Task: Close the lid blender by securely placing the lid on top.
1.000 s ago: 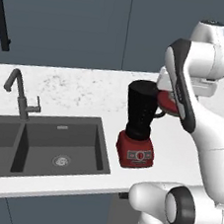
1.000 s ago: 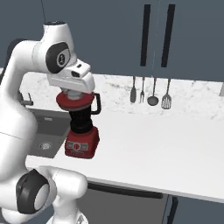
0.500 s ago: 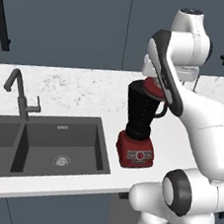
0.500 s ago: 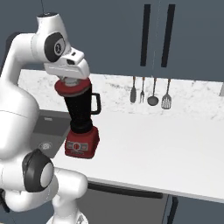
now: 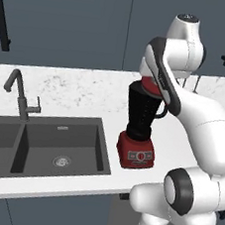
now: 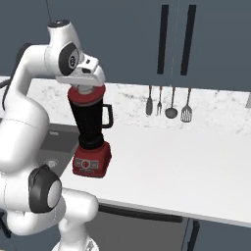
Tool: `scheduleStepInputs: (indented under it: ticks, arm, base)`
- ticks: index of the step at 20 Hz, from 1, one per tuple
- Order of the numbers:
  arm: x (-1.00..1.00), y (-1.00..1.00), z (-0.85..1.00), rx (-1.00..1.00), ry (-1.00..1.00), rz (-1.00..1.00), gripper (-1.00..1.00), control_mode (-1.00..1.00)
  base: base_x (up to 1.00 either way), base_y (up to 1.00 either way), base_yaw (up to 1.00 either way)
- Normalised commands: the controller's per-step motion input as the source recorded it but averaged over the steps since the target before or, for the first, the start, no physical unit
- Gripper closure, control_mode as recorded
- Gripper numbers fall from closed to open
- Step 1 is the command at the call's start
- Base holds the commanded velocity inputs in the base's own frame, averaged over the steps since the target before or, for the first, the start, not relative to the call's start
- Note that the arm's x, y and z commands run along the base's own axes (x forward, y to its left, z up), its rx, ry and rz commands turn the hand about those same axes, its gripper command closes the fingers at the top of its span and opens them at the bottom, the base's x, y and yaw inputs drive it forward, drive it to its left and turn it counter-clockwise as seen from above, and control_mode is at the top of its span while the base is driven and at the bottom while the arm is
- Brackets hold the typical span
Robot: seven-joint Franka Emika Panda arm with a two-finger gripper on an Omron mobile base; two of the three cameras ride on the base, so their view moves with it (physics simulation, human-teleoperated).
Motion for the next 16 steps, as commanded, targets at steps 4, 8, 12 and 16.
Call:
scheduleStepInputs:
  ticks: [4,8,12,16]
  arm:
    - [0.31,0.08,-0.06,0.0,0.0,0.08,1.0,-1.0]
    - [0.35,0.18,0.0,0.0,0.0,0.14,1.0,-1.0]
    - [0.1,0.18,0.0,0.02,0.04,0.21,1.0,-1.0]
    - [0.0,0.21,0.22,0.0,0.05,0.21,1.0,-1.0]
  base:
    - [0.0,0.0,0.0]
    - [0.0,0.0,0.0]
    - [0.0,0.0,0.0]
    - [0.0,0.0,0.0]
